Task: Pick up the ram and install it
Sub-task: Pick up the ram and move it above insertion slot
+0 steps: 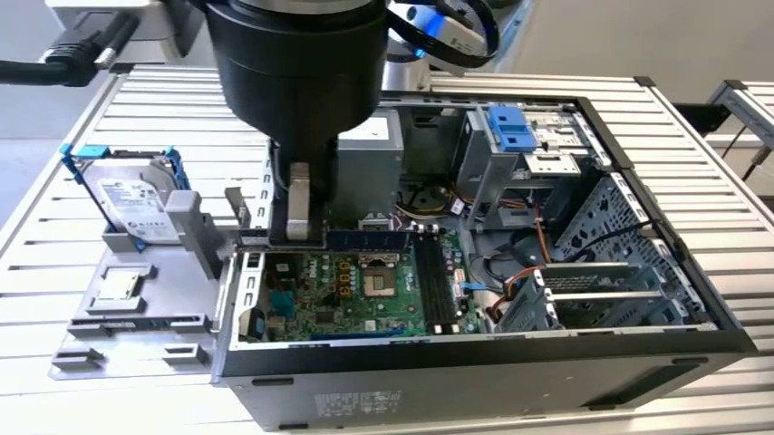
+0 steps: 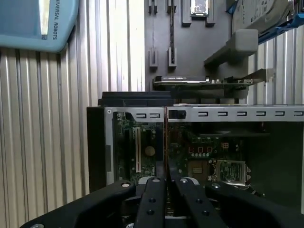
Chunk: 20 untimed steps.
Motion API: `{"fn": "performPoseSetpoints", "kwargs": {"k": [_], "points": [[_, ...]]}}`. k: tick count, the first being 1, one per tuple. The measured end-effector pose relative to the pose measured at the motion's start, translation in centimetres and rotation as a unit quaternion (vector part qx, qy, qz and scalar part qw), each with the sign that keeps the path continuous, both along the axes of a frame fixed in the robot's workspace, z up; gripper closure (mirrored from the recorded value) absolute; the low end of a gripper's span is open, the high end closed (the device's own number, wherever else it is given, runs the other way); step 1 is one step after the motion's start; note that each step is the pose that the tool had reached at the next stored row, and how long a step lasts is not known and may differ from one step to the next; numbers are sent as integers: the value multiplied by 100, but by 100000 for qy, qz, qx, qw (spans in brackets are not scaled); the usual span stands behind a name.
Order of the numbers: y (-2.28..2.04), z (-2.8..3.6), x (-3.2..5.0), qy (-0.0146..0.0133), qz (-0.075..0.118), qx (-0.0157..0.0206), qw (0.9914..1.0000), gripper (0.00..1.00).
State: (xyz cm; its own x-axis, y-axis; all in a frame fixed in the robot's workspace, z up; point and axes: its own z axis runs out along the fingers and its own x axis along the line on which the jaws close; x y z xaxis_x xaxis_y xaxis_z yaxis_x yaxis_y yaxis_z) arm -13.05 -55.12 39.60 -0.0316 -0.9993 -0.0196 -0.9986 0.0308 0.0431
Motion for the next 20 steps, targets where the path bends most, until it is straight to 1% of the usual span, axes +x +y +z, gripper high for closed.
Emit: {"fn": "performPoseSetpoints", "kwargs": {"k": [13,16,17,18,20], "points": [[0,0,593,114,-1,0,100000,100],[0,0,737,144,2,1,100000,100],[0,0,817,159,-2,-2,100000,100],[0,0,872,168,1,2,100000,100],[0,0,963,187,0,1,100000,100]]}}
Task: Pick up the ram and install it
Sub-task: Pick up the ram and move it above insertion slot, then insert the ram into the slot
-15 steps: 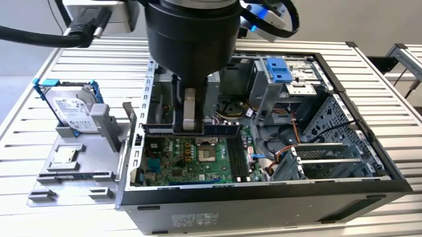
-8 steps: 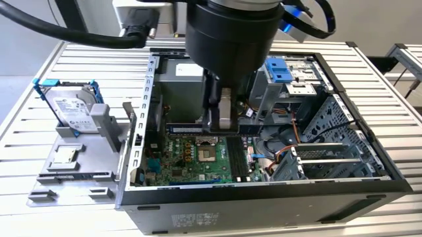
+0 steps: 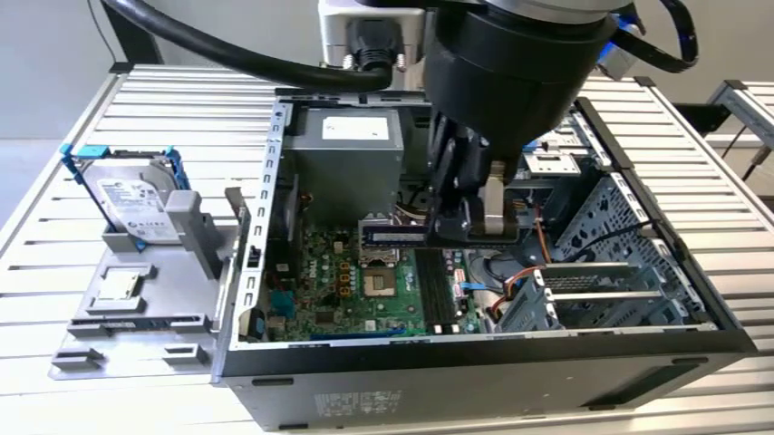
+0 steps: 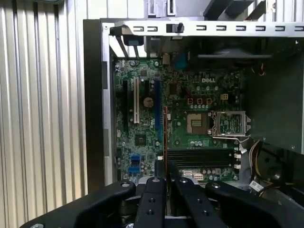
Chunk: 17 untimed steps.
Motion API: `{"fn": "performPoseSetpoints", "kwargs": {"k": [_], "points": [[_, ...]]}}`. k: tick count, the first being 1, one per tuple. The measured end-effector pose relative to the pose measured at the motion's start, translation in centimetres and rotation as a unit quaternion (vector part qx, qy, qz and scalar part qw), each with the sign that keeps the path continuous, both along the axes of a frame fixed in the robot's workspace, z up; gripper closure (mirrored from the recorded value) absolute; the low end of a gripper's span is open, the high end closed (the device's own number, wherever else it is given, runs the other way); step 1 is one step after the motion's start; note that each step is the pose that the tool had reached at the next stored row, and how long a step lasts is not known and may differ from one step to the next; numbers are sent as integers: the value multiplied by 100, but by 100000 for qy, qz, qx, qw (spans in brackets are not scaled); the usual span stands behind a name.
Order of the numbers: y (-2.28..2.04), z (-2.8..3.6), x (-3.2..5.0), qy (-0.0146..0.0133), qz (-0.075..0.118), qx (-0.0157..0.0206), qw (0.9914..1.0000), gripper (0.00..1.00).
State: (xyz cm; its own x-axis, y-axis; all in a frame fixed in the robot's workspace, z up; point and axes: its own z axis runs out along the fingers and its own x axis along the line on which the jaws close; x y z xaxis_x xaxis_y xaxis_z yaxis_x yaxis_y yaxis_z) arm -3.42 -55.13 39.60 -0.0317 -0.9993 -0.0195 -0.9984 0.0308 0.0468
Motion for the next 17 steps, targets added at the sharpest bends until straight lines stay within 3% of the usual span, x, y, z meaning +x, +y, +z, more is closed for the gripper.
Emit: {"fn": "performPoseSetpoints", "kwargs": {"k": [11,15,17], "points": [[0,1,515,98,2,-4,100000,100],[1,0,538,96,-3,2,100000,100],[42,0,539,98,-1,0,100000,100]]}}
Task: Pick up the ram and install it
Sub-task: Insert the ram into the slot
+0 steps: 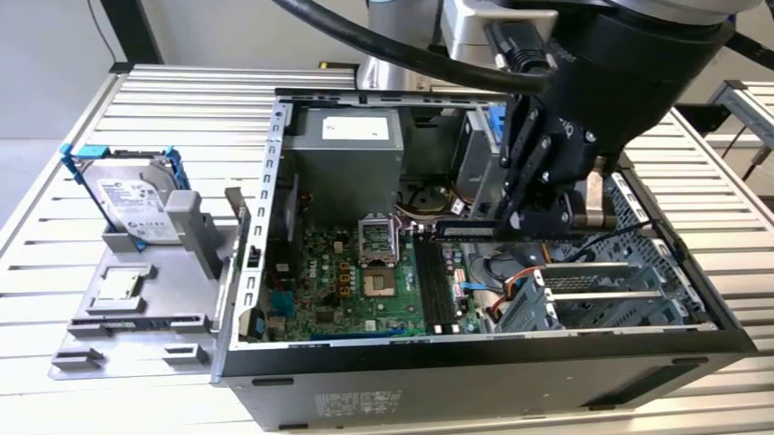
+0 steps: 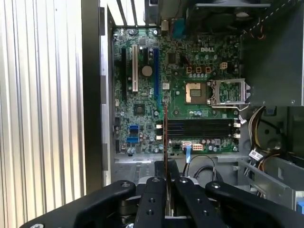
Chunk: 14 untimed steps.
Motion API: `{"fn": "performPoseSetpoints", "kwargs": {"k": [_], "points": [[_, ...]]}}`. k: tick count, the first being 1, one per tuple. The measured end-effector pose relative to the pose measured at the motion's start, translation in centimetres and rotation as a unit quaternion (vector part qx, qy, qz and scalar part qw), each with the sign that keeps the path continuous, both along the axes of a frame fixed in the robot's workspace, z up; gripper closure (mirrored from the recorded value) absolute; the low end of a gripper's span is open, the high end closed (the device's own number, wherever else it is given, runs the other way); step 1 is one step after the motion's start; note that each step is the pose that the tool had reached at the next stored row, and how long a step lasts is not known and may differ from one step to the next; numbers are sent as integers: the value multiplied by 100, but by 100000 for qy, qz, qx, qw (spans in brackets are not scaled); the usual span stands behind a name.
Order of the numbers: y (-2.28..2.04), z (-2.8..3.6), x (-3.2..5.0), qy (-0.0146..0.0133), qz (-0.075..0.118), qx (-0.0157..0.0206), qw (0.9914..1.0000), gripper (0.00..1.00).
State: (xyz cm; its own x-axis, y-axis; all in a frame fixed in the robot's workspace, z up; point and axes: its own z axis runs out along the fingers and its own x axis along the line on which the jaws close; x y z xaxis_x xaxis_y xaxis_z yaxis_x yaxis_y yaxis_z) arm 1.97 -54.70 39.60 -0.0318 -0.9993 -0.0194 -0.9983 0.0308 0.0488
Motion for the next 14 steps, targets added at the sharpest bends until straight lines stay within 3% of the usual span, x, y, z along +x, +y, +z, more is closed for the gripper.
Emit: {"fn": "performPoseSetpoints", "kwargs": {"k": [14], "points": [[658,-1,0,-2,33,-3,100000,100]]}}
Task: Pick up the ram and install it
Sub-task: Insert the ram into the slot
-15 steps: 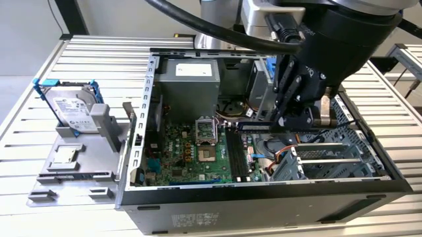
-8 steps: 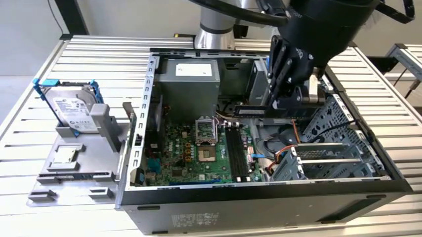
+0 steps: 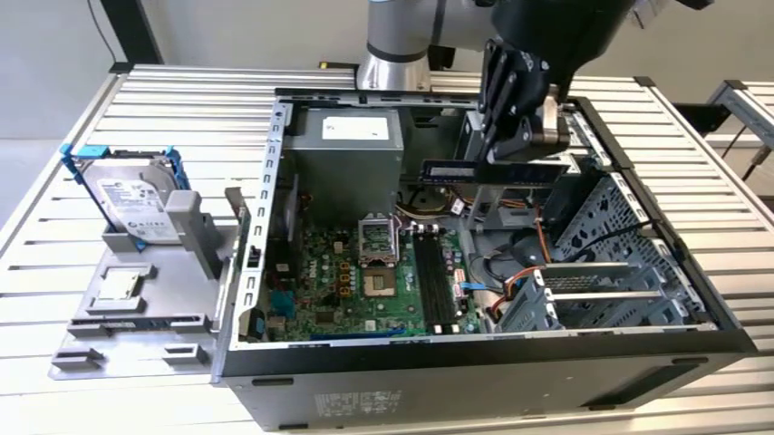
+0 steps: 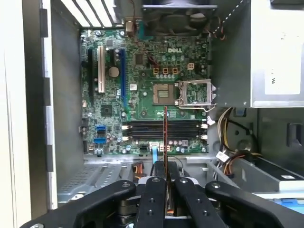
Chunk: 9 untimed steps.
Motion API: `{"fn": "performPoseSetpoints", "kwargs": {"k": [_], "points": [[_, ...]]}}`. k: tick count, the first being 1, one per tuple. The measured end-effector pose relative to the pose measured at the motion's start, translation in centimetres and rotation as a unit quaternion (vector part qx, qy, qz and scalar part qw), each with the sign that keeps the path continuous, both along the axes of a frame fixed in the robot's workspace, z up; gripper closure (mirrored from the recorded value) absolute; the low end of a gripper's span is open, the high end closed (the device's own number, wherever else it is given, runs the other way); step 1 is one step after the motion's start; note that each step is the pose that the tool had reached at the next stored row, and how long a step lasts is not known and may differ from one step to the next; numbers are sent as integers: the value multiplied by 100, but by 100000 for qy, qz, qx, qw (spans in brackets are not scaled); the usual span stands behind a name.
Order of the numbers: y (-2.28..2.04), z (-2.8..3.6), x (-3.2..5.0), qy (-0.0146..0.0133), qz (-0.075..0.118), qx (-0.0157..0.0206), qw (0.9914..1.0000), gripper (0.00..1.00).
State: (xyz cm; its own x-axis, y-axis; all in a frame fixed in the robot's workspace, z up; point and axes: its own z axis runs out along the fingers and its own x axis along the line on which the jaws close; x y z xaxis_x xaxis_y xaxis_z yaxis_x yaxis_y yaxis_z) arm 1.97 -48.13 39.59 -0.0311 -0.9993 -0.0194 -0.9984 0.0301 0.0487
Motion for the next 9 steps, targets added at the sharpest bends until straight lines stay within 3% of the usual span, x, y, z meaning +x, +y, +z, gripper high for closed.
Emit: {"fn": "performPoseSetpoints", "kwargs": {"k": [3,9], "points": [[124,0,0,1,40,1,100000,100],[295,0,-4,0,504,5,99999,100]]}}
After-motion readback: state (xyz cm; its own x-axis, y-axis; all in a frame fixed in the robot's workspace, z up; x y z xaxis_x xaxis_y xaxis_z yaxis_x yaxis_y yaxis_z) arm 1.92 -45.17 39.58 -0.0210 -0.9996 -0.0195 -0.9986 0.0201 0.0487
